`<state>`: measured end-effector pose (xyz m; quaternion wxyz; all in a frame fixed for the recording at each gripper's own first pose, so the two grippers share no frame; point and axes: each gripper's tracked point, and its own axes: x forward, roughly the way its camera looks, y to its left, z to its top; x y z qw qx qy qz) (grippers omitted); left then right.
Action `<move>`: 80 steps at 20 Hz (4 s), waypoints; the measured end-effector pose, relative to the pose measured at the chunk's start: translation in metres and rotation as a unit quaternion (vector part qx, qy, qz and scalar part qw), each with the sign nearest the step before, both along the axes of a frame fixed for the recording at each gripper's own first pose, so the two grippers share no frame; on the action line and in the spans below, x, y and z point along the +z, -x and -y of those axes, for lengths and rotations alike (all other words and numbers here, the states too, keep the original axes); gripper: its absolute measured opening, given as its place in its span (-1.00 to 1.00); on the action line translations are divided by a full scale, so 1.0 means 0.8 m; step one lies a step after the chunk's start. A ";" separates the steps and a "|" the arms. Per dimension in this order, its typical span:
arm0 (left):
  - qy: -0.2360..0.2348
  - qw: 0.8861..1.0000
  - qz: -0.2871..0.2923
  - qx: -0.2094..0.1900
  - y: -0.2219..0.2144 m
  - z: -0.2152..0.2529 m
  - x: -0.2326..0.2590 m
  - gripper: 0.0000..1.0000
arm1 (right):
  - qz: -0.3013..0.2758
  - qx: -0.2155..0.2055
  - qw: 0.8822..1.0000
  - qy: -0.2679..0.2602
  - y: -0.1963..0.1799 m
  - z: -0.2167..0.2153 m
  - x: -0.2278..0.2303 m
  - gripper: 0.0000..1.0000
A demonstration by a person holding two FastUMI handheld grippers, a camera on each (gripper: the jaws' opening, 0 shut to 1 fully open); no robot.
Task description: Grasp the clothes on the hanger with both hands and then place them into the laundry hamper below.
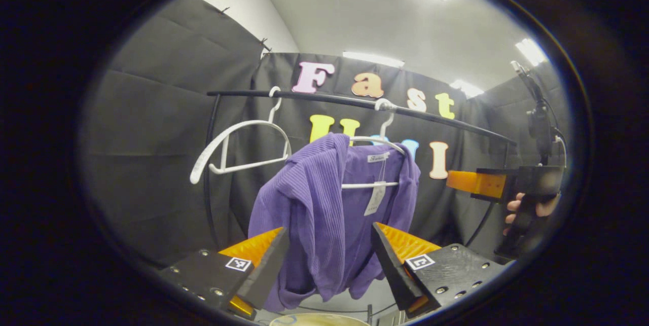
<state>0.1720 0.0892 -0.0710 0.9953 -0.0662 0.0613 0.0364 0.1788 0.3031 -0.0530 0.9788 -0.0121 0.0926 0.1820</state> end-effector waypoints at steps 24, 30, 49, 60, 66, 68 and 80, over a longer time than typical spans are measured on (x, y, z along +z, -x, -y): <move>-0.020 0.975 -0.037 0.218 -0.104 -0.038 -0.044 0.82 | 0.019 0.098 0.994 0.036 -0.174 -0.056 -0.119 0.93; -0.042 0.971 -0.053 0.228 -0.091 -0.040 -0.046 -0.34 | 0.004 0.124 0.992 0.002 -0.181 -0.059 -0.118 -0.07; 0.006 0.968 0.032 0.249 -0.049 -0.054 0.009 -0.99 | -0.031 0.174 0.982 -0.068 -0.170 -0.046 -0.109 -0.99; -0.027 0.954 0.078 0.289 -0.020 -0.087 0.070 -0.99 | -0.037 0.191 0.979 -0.061 -0.162 -0.038 -0.106 -0.99; -0.065 0.947 0.101 0.299 -0.016 -0.119 0.113 -0.91 | -0.039 0.181 0.980 -0.066 -0.164 -0.030 -0.105 -1.00; -0.071 0.947 0.104 0.294 -0.021 -0.125 0.123 -0.99 | -0.040 0.179 0.981 -0.065 -0.164 -0.029 -0.103 -0.99; -0.056 0.964 0.052 0.255 0.006 -0.208 0.063 -0.99 | -0.017 0.130 0.989 -0.076 -0.165 -0.026 -0.079 -0.99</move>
